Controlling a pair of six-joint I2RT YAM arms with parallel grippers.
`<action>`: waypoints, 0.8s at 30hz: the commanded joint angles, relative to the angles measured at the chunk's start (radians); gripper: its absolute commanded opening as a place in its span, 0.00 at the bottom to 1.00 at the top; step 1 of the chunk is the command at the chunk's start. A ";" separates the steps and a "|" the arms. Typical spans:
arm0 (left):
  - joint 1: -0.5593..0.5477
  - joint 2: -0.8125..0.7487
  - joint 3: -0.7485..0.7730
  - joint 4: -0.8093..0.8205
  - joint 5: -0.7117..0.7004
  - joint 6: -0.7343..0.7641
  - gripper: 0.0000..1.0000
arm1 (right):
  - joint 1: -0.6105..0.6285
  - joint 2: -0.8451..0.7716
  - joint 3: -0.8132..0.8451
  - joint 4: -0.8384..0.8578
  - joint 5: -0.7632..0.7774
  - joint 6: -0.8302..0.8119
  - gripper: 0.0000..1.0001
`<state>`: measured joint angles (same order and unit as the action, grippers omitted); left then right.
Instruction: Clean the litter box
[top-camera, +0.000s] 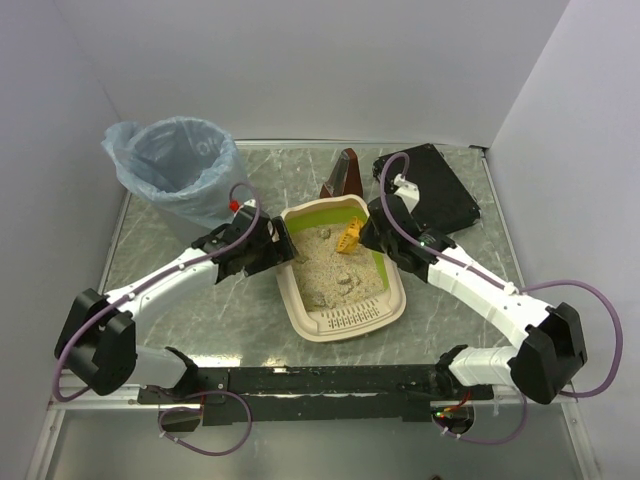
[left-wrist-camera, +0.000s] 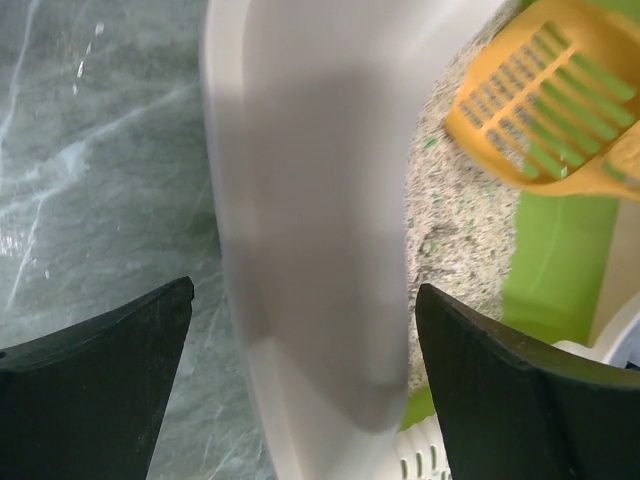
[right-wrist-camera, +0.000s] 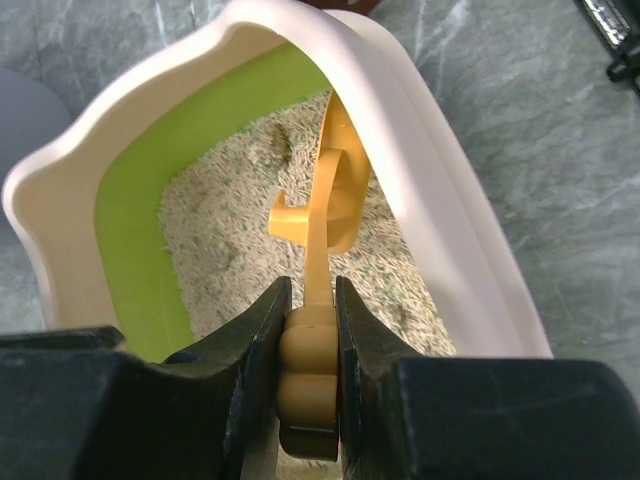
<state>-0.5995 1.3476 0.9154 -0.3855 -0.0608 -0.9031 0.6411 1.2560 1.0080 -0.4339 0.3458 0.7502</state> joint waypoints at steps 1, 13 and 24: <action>-0.008 0.007 -0.041 0.065 -0.004 -0.037 0.97 | -0.001 0.034 -0.005 0.093 -0.042 0.015 0.00; -0.008 0.042 -0.062 0.218 0.052 -0.042 0.99 | -0.009 0.029 -0.118 0.239 -0.310 0.012 0.00; -0.008 0.114 -0.032 0.226 0.064 -0.028 0.86 | -0.078 -0.027 -0.330 0.519 -0.447 0.049 0.00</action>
<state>-0.6025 1.4570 0.8474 -0.1867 0.0032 -0.9375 0.5907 1.2625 0.7792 -0.0677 0.0154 0.7788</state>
